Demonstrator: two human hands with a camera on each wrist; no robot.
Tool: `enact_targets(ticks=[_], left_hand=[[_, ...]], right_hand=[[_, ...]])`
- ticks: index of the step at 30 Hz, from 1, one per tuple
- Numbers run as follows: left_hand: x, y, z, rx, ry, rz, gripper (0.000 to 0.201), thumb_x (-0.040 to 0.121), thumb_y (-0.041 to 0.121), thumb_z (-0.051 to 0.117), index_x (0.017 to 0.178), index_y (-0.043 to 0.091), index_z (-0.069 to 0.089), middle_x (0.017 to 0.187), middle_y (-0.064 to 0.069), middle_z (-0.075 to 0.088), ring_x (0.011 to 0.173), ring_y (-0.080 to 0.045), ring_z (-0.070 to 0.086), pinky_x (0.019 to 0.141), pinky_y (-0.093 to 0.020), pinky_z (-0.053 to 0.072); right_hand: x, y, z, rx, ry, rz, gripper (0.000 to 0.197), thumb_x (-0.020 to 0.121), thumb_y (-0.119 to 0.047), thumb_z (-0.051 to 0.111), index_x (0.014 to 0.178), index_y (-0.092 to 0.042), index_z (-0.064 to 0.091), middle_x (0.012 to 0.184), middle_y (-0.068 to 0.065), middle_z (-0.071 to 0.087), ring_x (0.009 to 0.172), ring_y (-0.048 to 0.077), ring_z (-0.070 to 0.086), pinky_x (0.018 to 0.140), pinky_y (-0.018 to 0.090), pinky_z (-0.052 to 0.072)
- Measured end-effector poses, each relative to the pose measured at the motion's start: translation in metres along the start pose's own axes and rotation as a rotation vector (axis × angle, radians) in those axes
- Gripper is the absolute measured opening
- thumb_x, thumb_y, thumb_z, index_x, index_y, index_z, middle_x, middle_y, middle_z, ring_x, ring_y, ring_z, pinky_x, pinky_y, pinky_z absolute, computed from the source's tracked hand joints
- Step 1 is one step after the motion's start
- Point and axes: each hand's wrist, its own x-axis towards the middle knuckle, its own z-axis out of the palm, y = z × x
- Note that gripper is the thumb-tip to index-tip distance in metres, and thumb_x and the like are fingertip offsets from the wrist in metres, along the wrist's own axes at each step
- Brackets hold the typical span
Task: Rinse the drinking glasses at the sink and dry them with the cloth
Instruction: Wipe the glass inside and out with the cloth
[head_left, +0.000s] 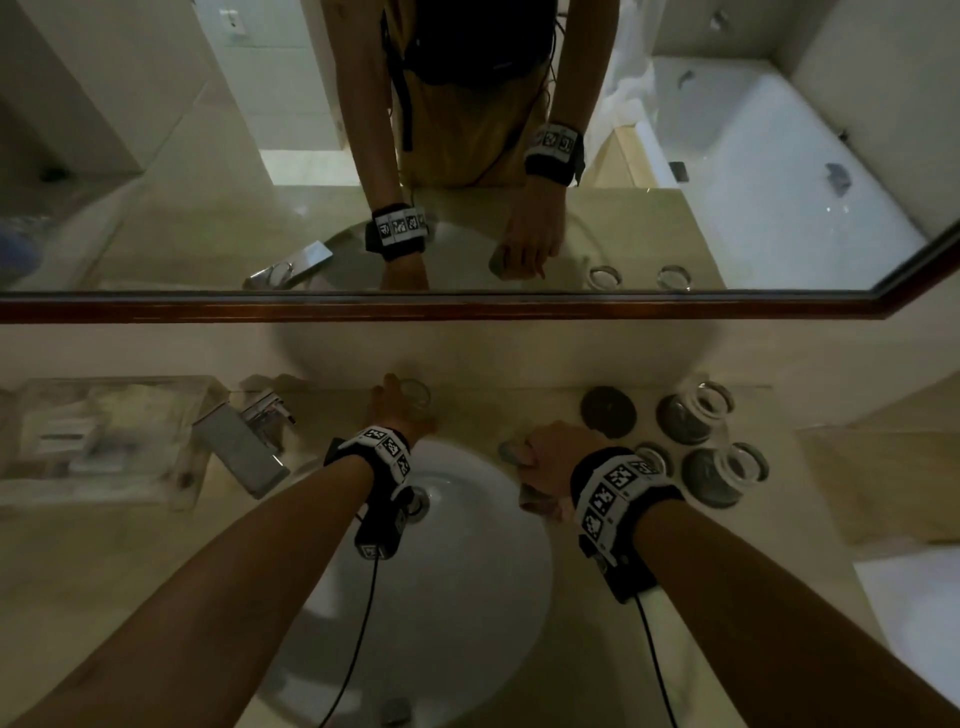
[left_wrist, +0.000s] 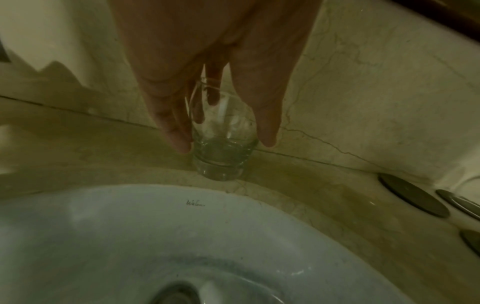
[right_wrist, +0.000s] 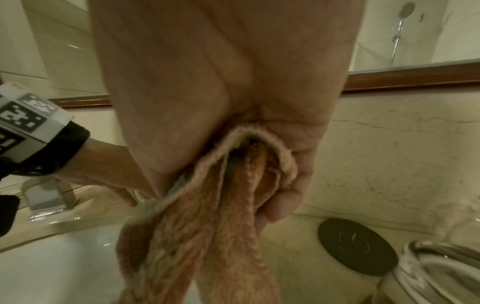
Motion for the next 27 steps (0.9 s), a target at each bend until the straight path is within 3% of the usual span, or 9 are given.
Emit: enact_targets(ticks=[3,5,9,12,16,20,23,25,27], left_hand=[[-0.002,0.000,-0.002,-0.005,0.021,0.017,0.097,0.069,0.031,0.083,0.144,0.009,0.026,0.145,-0.017,0.033,0.129,-0.036,0.041,0.103,-0.044,0.043],[-0.006,0.001,-0.004,-0.003,0.036,0.038,0.090,0.069,0.027,0.082,0.140,0.008,0.031,0.140,-0.017,0.038,0.123,-0.035,0.047,0.099,-0.041,0.046],[-0.028,0.003,-0.004,0.048,0.028,0.158,0.079,0.065,0.019,0.085,0.130,0.010,0.040,0.131,-0.015,0.044,0.111,-0.032,0.053,0.085,-0.030,0.047],[-0.047,0.005,-0.003,0.151,0.009,0.275,0.080,0.063,0.024,0.086,0.128,0.012,0.042,0.125,-0.014,0.050,0.109,-0.031,0.055,0.087,-0.034,0.049],[-0.074,0.016,-0.003,0.249,-0.017,0.408,0.079,0.062,0.032,0.085,0.127,0.014,0.044,0.122,-0.008,0.053,0.106,-0.026,0.055,0.081,-0.029,0.045],[-0.097,0.026,-0.004,0.264,-0.076,0.447,0.081,0.062,0.034,0.086,0.129,0.017,0.044,0.124,-0.004,0.050,0.109,-0.025,0.054,0.089,-0.034,0.047],[-0.116,0.037,-0.012,0.344,-0.099,0.479,0.078,0.063,0.035,0.085,0.126,0.011,0.046,0.121,-0.010,0.055,0.108,-0.029,0.056,0.091,-0.037,0.048],[-0.126,0.043,-0.015,0.405,-0.103,0.485,0.076,0.066,0.032,0.084,0.126,0.007,0.046,0.121,-0.013,0.056,0.109,-0.031,0.056,0.091,-0.037,0.046],[-0.139,0.050,-0.014,0.449,-0.139,0.489,0.076,0.063,0.027,0.085,0.126,0.011,0.044,0.122,-0.010,0.053,0.109,-0.030,0.056,0.092,-0.037,0.048]], right_hand=[[-0.003,0.000,-0.003,-0.017,0.011,-0.021,0.021,0.096,-0.037,0.045,0.087,-0.019,0.050,0.087,0.004,0.056,0.080,0.023,0.055,0.071,0.031,0.043],[-0.008,-0.001,-0.006,-0.041,0.028,-0.057,0.020,0.097,-0.036,0.043,0.098,-0.020,0.055,0.098,0.008,0.061,0.088,0.027,0.060,0.077,0.034,0.049],[-0.016,-0.003,-0.012,0.008,0.152,-0.143,0.009,0.097,-0.034,0.043,0.090,-0.029,0.043,0.102,0.007,0.063,0.091,0.025,0.061,0.081,0.038,0.052],[-0.012,-0.004,-0.010,0.095,0.271,-0.171,0.014,0.093,-0.035,0.051,0.099,-0.022,0.051,0.105,0.002,0.054,0.097,0.023,0.056,0.076,0.033,0.046],[-0.011,-0.010,-0.010,0.138,0.405,-0.298,0.027,0.089,-0.029,0.056,0.112,-0.015,0.053,0.116,0.004,0.045,0.106,0.022,0.047,0.086,0.033,0.045],[-0.022,-0.015,-0.009,0.143,0.506,-0.494,0.032,0.089,-0.018,0.059,0.120,-0.015,0.052,0.120,0.004,0.048,0.109,0.022,0.045,0.092,0.035,0.044],[-0.031,-0.014,-0.004,0.013,0.454,-0.599,0.032,0.094,-0.015,0.055,0.125,-0.015,0.054,0.129,0.002,0.050,0.113,0.022,0.044,0.099,0.029,0.033],[-0.035,-0.009,0.000,-0.072,0.438,-0.634,0.027,0.095,-0.018,0.052,0.120,-0.014,0.059,0.128,0.003,0.053,0.115,0.023,0.046,0.102,0.027,0.028],[-0.039,-0.001,0.004,-0.118,0.445,-0.644,0.024,0.093,-0.022,0.053,0.114,-0.016,0.064,0.125,0.001,0.054,0.113,0.024,0.046,0.100,0.029,0.032]])
